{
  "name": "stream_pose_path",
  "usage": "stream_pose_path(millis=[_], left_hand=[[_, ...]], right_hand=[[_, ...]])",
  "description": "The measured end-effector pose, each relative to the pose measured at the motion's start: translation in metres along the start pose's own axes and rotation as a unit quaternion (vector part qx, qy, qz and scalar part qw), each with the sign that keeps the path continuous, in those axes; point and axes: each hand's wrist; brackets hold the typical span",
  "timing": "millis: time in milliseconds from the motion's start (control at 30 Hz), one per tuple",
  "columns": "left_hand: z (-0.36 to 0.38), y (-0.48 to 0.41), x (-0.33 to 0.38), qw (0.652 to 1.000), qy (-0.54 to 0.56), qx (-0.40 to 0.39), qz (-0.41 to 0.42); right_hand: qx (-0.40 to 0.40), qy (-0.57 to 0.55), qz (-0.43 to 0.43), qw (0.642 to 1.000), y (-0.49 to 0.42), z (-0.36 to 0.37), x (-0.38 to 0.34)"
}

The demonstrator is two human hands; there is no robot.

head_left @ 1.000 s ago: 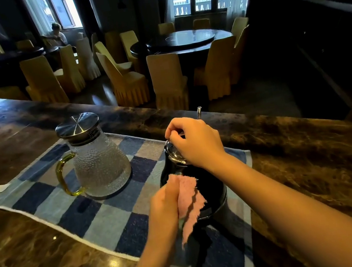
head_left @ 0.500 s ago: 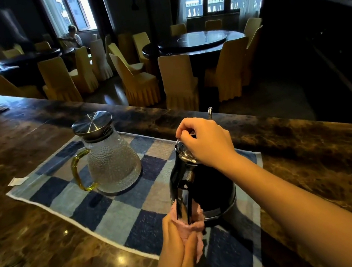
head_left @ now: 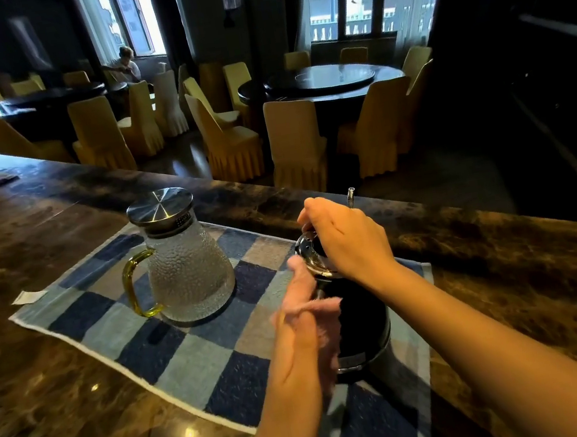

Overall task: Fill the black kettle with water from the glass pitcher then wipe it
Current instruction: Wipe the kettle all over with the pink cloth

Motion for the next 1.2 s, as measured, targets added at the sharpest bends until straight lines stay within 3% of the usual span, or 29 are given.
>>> stream_pose_path(millis=[133, 300, 400, 533, 667, 833, 967, 1133, 1200], left_hand=[[-0.004, -0.036, 0.022, 0.997, -0.035, -0.072, -0.014], [-0.019, -0.025, 0.009, 0.997, -0.057, -0.035, 0.027], [-0.02, -0.026, -0.004, 0.991, -0.126, 0.031, 0.004], [-0.035, -0.062, -0.027, 0.976, -0.215, 0.03, -0.014], [-0.038, -0.111, -0.023, 0.99, -0.102, -0.059, -0.073], [-0.032, -0.084, -0.004, 0.986, -0.14, -0.076, 0.05], [-0.031, -0.043, 0.007, 0.978, -0.191, -0.051, 0.062], [-0.02, -0.037, 0.026, 0.941, -0.323, -0.056, 0.084], [-0.021, -0.045, 0.031, 0.955, -0.281, -0.073, 0.057]], right_hand=[[-0.004, -0.105, 0.053, 0.993, -0.002, -0.004, -0.003], [-0.012, -0.158, 0.075, 0.985, -0.003, -0.004, -0.008], [-0.008, -0.135, 0.057, 0.989, 0.001, -0.003, -0.007], [-0.001, -0.139, 0.057, 0.989, 0.001, -0.004, -0.006], [0.011, -0.156, 0.065, 0.986, 0.001, -0.003, -0.005], [0.033, -0.168, 0.056, 0.984, 0.001, -0.001, -0.004], [0.032, -0.177, 0.058, 0.982, 0.002, -0.002, -0.004], [0.035, -0.345, 0.081, 0.934, 0.003, -0.013, -0.005], [0.033, -0.394, 0.084, 0.915, 0.01, -0.025, 0.003]])
Point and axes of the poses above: each hand's wrist, its own y-axis away from the middle knuckle, its own z-axis out of the palm, x = y × z, and after that the axes turned 1 degree about x, right-handed
